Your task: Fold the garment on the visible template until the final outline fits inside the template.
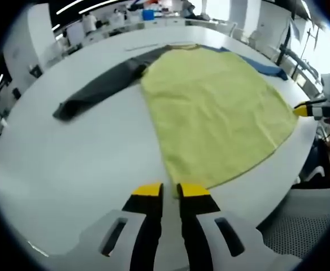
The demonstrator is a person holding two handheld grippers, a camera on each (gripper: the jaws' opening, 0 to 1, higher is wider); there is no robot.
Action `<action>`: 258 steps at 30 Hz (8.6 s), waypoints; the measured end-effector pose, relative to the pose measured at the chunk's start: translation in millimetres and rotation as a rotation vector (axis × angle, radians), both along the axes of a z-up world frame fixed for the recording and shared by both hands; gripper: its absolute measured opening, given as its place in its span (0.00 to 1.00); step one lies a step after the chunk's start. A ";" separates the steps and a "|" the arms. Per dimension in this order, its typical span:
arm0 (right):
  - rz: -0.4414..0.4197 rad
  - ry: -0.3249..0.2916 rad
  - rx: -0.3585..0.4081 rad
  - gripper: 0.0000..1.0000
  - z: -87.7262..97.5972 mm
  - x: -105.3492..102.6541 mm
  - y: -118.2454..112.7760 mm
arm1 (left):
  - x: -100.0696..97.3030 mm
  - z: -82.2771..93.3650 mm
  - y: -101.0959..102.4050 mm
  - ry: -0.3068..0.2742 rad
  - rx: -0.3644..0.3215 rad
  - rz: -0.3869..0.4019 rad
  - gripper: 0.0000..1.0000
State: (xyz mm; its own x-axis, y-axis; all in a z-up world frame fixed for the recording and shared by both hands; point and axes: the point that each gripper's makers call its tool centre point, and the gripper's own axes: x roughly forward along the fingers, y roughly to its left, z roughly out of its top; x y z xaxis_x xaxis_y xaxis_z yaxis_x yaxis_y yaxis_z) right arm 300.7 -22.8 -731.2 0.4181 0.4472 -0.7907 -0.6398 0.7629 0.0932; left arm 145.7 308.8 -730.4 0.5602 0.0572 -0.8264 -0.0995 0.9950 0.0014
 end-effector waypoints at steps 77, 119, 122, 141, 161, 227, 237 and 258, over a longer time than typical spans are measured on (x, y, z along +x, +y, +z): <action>-0.070 -0.049 0.048 0.44 37.9 30.0 -14.5 | -0.6 27.9 -3.8 -0.119 -0.058 0.057 0.63; -0.396 -0.001 0.092 0.45 22.8 187.0 -63.0 | 34.5 76.1 -18.3 -0.246 -0.067 -0.023 0.99; -0.423 -0.002 0.097 0.43 22.8 189.9 -60.1 | 36.8 79.8 -22.4 -0.256 -0.080 -0.042 0.99; -0.427 -0.022 0.027 0.00 16.8 209.7 -66.9 | 51.3 106.2 -31.6 -0.362 -0.105 -0.110 0.99; -0.383 -0.027 -0.105 0.00 18.8 233.2 -98.5 | 58.7 120.9 -36.3 -0.435 -0.070 -0.190 0.99; -0.220 0.018 -0.092 0.00 73.5 236.9 -30.4 | 53.1 122.0 -39.0 -0.442 -0.056 -0.228 0.99; -0.151 0.012 -0.034 0.00 91.7 227.8 14.6 | 51.9 121.5 -39.9 -0.445 -0.063 -0.230 0.99; 0.017 0.009 0.056 0.00 118.4 198.1 111.6 | 51.9 122.5 -41.3 -0.449 -0.068 -0.236 0.99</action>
State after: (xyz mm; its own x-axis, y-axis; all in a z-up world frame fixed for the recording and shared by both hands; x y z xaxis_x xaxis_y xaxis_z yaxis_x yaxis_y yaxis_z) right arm 498.9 88.8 -612.9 0.4030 0.4975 -0.7681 -0.6514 0.7455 0.1411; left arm 197.6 267.6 -608.0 0.8519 -0.1588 -0.4991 0.1516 0.9869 -0.0552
